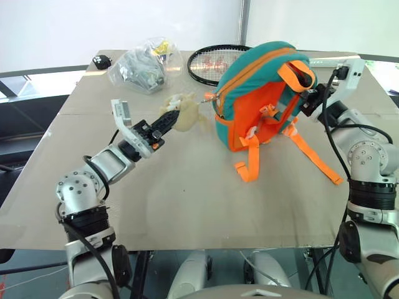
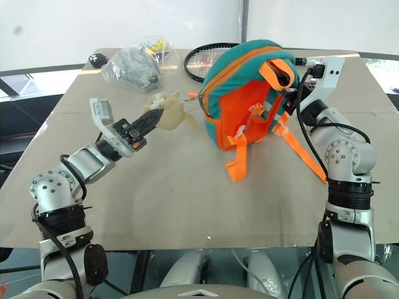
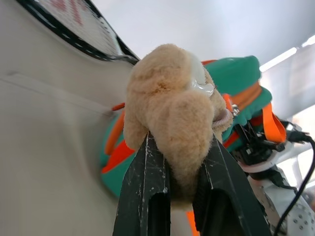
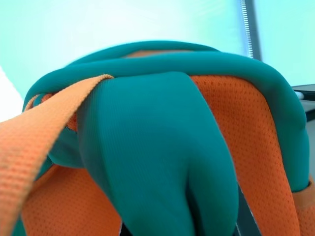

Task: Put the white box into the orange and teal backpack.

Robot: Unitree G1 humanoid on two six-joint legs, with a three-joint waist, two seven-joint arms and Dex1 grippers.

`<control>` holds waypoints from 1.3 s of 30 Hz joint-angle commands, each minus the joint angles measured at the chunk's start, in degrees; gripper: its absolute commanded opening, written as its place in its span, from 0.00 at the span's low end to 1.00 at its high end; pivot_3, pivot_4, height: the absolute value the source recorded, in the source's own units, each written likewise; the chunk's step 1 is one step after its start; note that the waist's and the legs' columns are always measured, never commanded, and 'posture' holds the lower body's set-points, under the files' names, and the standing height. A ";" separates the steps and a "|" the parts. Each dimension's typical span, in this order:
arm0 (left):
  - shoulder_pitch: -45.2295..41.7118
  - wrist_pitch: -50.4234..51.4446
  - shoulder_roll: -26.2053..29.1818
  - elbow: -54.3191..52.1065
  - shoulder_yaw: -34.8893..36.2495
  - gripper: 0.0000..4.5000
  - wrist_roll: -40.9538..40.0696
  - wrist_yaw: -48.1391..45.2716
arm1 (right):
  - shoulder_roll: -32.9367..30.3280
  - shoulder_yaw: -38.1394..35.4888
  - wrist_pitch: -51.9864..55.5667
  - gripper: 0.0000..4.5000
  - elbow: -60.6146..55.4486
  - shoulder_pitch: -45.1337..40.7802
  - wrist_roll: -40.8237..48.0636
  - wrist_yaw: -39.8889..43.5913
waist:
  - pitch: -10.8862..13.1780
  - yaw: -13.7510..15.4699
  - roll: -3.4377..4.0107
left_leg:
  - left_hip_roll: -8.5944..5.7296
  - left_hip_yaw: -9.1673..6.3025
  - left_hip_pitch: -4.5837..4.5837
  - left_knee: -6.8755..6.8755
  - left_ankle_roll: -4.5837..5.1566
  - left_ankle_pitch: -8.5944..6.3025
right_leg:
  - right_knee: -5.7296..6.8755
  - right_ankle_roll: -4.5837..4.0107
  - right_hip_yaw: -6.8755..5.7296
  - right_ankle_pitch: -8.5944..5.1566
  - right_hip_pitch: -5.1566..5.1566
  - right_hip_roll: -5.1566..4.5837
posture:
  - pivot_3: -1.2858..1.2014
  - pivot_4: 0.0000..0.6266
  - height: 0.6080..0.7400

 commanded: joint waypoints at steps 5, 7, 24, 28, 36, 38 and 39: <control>2.84 -7.74 5.42 6.39 8.55 0.00 2.29 1.83 | -4.18 -12.54 -6.97 0.00 3.18 -1.52 -3.41 -8.71 | 0.00 -0.32 0.00 | 0.00 0.06 -0.02 -0.04 0.00 0.00 | 0.00 0.00 0.07 0.00 -0.04 0.00 | 0.52 0.24 1.00; 7.28 -5.84 6.07 4.68 2.41 0.00 7.56 -0.11 | -4.58 -11.69 -6.44 0.00 2.31 -0.68 -3.80 -7.91 | -0.03 -0.78 0.04 | 0.01 0.16 0.03 -0.17 0.00 0.00 | 0.00 0.00 0.21 0.00 -0.10 0.00 | 0.52 0.24 1.00; 8.29 -19.39 -0.69 -8.46 -16.21 0.00 24.09 -11.91 | -14.65 4.11 3.40 0.07 -23.65 15.82 -4.62 8.02 | -0.12 0.21 0.11 | 0.01 0.25 0.08 -0.67 -0.04 0.04 | -0.14 0.00 0.33 0.00 -0.22 -0.04 | 0.52 0.24 1.00; 9.10 -25.65 2.67 -12.03 -21.35 0.00 32.70 -19.55 | -18.33 8.51 3.68 0.44 -27.30 18.06 -8.33 11.31 | -0.11 0.16 0.12 | 0.03 0.25 0.08 -0.74 -0.04 0.04 | -0.23 0.00 0.34 0.00 -0.23 -0.02 | 0.52 0.24 1.00; 16.64 -30.93 8.77 -15.37 -20.88 0.79 37.96 -30.06 | -23.78 0.23 7.06 1.00 -32.65 27.52 -3.97 17.39 | -0.05 0.31 0.16 | 0.08 0.24 0.03 -0.86 -0.04 0.03 | -0.49 0.00 0.33 0.00 -0.23 -0.01 | 0.52 0.24 1.00; 18.49 -31.76 9.94 -16.19 -20.47 0.92 38.35 -32.02 | -24.96 -1.42 7.66 1.00 -33.89 30.07 -2.62 19.42 | -0.05 0.46 0.16 | 0.08 0.23 0.01 -0.87 -0.04 0.03 | -0.54 0.00 0.32 0.00 -0.22 -0.01 | 0.52 0.24 1.00; 20.11 -33.02 11.18 -16.77 -20.37 0.96 39.27 -33.78 | -25.54 -2.82 7.72 1.00 -34.60 32.04 -1.90 20.57 | -0.05 0.52 0.17 | 0.10 0.22 0.01 -0.87 -0.04 0.03 | -0.59 0.00 0.31 0.00 -0.21 -0.01 | 0.52 0.24 1.00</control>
